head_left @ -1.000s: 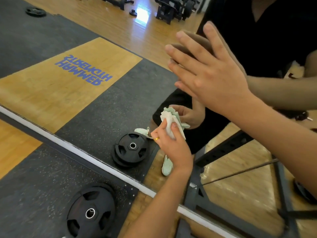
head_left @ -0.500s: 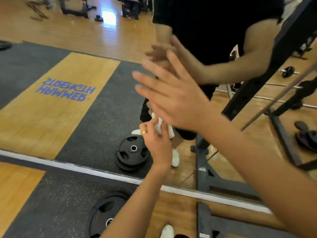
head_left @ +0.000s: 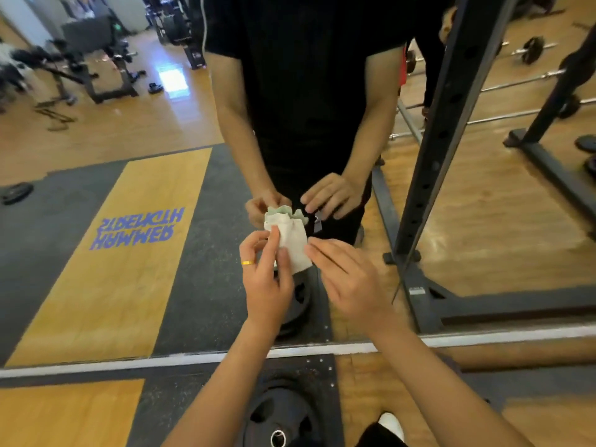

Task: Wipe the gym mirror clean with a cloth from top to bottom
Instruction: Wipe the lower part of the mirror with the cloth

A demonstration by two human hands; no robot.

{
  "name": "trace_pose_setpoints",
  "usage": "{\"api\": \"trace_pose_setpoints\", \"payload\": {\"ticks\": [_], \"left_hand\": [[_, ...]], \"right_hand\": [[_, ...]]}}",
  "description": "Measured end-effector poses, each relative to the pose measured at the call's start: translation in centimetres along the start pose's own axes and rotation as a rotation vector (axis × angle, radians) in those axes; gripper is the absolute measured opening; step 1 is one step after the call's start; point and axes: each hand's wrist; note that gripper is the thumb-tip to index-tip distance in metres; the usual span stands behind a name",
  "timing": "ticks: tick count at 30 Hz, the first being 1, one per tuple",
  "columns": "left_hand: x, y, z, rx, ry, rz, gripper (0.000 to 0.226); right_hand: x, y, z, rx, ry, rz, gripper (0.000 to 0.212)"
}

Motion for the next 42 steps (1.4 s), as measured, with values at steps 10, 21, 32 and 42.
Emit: {"api": "trace_pose_setpoints", "payload": {"ticks": [10,21,32,42], "left_hand": [[-3.9,-8.2,-5.6,-0.355,0.581,-0.315,0.038],[-7.0,-12.6,-10.5,-0.594,1.452,-0.955,0.057],[-8.3,-9.1,-13.2,-0.767,1.482,-0.942,0.059],[-8.7,-9.0,-14.3,-0.798,1.53,-0.946,0.061]], "right_hand": [[-1.9,6.6,-6.8,0.115,0.485,0.172,0.058],[-2.8,7.1,-8.1,0.034,1.006,0.608,0.019],[-0.5,5.9,-2.8,0.032,1.159,0.683,0.036],[-1.5,9.6,-5.8,0.038,1.134,0.694,0.014]]}}
Point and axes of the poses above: each hand's wrist, its own x-axis away from the middle knuckle, its own y-axis out of the palm, z = x × y, and after that the axes turned 5 degrees about x, right-handed
